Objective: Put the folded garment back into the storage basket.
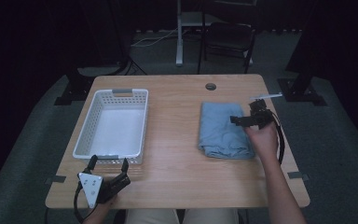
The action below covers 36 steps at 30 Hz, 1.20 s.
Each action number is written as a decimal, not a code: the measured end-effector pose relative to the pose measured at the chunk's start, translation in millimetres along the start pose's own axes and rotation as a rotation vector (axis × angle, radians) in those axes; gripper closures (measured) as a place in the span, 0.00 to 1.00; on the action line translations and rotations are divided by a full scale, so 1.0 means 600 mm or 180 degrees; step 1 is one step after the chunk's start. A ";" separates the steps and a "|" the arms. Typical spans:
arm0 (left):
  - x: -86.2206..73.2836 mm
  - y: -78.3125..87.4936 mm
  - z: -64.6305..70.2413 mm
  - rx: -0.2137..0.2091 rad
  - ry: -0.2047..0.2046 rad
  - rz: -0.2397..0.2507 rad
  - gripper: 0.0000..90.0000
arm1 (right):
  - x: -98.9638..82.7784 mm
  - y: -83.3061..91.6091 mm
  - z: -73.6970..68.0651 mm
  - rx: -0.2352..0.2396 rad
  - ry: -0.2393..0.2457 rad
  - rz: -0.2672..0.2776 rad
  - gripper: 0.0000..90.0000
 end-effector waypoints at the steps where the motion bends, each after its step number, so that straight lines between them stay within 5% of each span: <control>1: 0.000 0.000 0.000 0.0000 0.0000 0.0001 0.03 | 0.000 -0.003 0.000 0.0001 -0.0007 -0.0026 0.04; 15: 0.000 0.001 0.000 -0.0006 0.0007 0.0013 0.03 | -0.010 -0.037 0.004 -0.0054 0.0013 -0.0228 0.06; 32: 0.000 0.000 0.000 -0.0009 0.0004 0.0008 0.03 | -0.038 -0.072 0.015 0.0016 -0.0172 -0.0471 0.07; 36: 0.000 0.001 0.000 -0.0006 0.0006 0.0014 0.03 | -0.042 -0.076 0.001 0.0009 0.0051 -0.0619 0.00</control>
Point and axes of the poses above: each handheld gripper's, and its own axes: y roughly backward along the jaws, x roughly out of its top, z roughly to its right, the point moved 3 cm from there along -y, roughly forward along the jaws, and after that the axes turned 6 degrees about -y, right-handed, at the moved point
